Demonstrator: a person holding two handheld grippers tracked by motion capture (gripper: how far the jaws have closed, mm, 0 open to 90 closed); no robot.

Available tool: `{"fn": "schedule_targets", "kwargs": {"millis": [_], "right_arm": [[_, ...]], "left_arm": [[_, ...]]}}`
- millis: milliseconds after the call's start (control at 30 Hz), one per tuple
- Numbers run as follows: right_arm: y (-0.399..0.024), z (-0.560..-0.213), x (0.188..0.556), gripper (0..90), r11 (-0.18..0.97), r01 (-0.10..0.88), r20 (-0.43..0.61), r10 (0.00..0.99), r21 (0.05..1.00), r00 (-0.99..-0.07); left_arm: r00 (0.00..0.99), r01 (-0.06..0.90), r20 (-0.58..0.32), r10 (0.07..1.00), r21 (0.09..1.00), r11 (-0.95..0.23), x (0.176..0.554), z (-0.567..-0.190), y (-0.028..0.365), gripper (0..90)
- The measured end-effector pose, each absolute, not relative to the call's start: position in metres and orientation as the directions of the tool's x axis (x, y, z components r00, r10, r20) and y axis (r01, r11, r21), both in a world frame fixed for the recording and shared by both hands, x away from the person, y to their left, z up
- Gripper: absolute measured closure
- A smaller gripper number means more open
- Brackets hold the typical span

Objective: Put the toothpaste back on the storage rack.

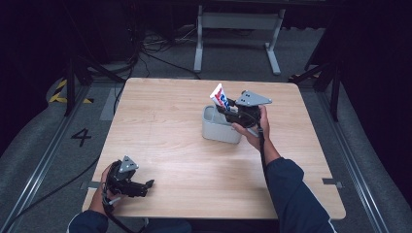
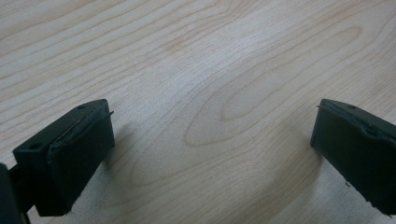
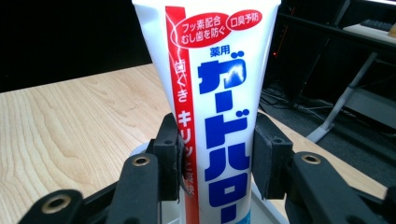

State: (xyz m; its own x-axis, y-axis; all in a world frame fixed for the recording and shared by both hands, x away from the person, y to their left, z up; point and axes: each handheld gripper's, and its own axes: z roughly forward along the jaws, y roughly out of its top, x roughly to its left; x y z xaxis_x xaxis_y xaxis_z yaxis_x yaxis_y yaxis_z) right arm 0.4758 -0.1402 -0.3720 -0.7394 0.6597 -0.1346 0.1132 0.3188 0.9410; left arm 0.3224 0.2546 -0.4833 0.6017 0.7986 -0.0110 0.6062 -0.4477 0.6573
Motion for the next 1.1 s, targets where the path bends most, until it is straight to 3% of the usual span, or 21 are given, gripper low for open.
{"fn": "schedule_targets", "kwargs": {"millis": [1100], "right_arm": [[-0.164, -0.39, 0.461, 54.6, 0.468, 0.147, -0.184, 0.591, 0.871, -0.785]], "left_arm": [[0.604, 0.607, -0.013, 0.797, 0.655, -0.45, 0.323, -0.483, 0.255, 0.0]]}}
